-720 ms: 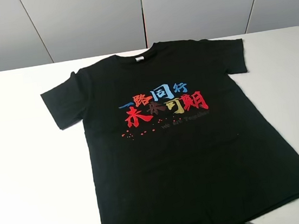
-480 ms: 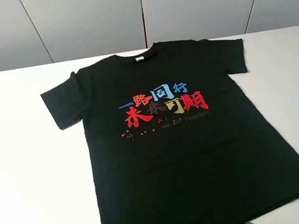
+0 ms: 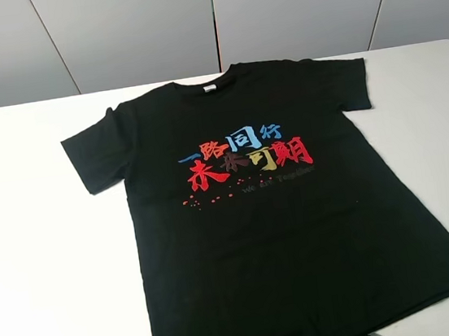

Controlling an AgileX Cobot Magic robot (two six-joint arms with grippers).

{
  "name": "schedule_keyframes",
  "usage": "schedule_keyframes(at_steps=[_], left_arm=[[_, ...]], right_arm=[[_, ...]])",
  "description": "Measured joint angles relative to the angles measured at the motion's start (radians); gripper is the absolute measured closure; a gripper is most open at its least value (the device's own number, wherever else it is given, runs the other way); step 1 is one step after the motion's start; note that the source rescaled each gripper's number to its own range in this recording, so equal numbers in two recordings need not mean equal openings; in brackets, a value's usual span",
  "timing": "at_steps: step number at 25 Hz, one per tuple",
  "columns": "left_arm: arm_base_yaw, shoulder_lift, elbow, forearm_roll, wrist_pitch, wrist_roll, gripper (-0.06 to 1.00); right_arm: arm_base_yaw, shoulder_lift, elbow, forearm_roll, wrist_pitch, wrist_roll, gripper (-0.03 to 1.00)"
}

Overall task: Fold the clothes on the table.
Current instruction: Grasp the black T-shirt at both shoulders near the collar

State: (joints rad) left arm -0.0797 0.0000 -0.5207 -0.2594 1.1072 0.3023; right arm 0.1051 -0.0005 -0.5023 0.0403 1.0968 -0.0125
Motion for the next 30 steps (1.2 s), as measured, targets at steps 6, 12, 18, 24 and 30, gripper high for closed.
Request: schedule_keyframes(at_steps=[6, 12, 18, 24, 30], left_arm=[[0.000, 0.000, 0.000, -0.002, 0.000, 0.000, -0.03], [0.000, 0.000, 0.000, -0.031, 0.000, 0.000, -0.03], [0.000, 0.000, 0.000, -0.078, -0.004, -0.004, -0.03], [0.000, 0.000, 0.000, -0.080, -0.007, -0.012, -0.03], [0.000, 0.000, 0.000, -0.082, -0.009, -0.012, -0.03]], right_arm=[[0.000, 0.000, 0.000, 0.000, 0.000, 0.000, -0.03], [0.000, 0.000, 0.000, 0.000, 0.000, 0.000, -0.03], [0.000, 0.000, 0.000, 0.000, 0.000, 0.000, -0.03], [0.000, 0.000, -0.002, 0.000, 0.000, 0.000, -0.03], [0.000, 0.000, -0.011, -0.004, 0.007, 0.000, -0.03]])
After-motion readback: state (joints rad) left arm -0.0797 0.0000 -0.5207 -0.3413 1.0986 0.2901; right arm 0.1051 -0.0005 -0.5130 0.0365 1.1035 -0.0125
